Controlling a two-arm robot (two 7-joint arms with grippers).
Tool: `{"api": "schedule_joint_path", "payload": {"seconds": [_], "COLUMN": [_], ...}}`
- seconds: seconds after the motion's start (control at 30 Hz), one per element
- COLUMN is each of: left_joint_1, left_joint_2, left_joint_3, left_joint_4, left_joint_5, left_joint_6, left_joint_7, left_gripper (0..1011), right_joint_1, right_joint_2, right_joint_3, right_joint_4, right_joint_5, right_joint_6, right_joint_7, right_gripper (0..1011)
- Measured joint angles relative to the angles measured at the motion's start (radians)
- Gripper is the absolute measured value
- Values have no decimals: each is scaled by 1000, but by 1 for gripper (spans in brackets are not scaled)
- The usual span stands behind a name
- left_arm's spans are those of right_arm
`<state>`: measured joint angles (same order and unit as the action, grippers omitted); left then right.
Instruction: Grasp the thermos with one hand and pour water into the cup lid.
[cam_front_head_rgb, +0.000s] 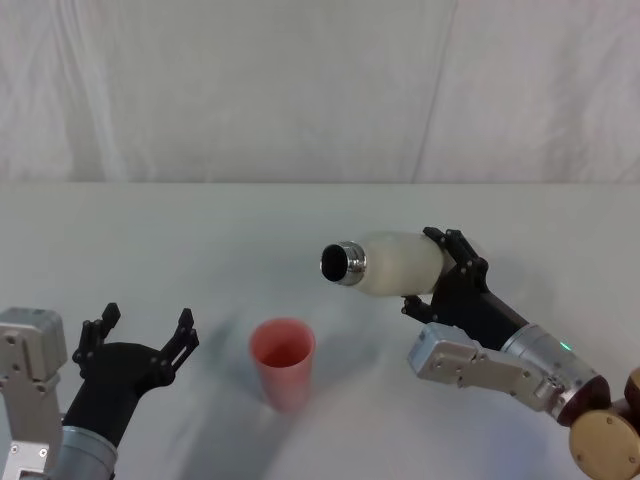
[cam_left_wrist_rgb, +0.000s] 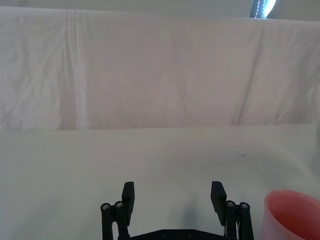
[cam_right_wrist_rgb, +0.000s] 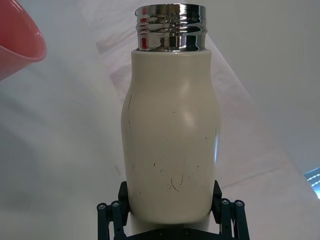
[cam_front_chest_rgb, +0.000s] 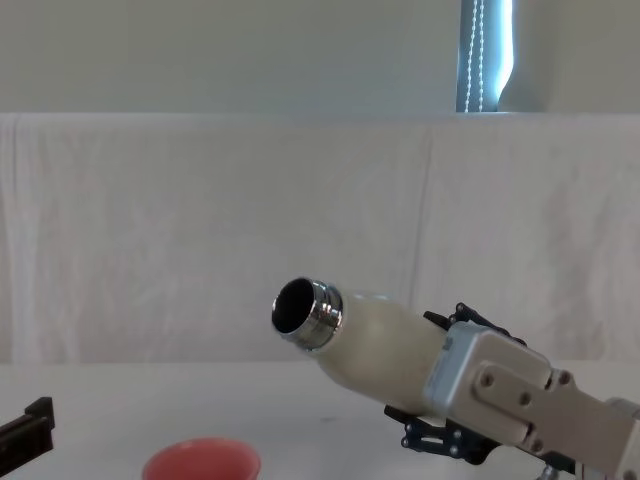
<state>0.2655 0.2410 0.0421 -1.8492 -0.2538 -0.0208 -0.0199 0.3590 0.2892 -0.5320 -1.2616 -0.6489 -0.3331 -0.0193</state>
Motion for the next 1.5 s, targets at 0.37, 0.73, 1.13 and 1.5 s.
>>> {"api": "schedule_joint_path", "payload": {"seconds": [0.37, 0.73, 1.13, 1.5], "left_joint_1": [0, 0, 0, 0], "left_joint_2": [0, 0, 0, 0], "left_joint_3": [0, 0, 0, 0], "left_joint_4": [0, 0, 0, 0], "left_joint_5": [0, 0, 0, 0], "left_joint_6": [0, 0, 0, 0], "left_joint_7": [0, 0, 0, 0], "left_gripper": [1001, 1001, 1001, 1001], "right_joint_1": [29, 38, 45, 61], "right_joint_2": [-2, 13, 31, 32], "right_joint_3": [-26, -52, -85, -112], "right_joint_4": [24, 26, 20, 24], "right_joint_5": [-39, -87, -147, -176], "right_joint_6": [-13, -13, 10, 20], "right_joint_7": [-28, -60, -91, -107], "right_gripper": [951, 951, 951, 951]}}
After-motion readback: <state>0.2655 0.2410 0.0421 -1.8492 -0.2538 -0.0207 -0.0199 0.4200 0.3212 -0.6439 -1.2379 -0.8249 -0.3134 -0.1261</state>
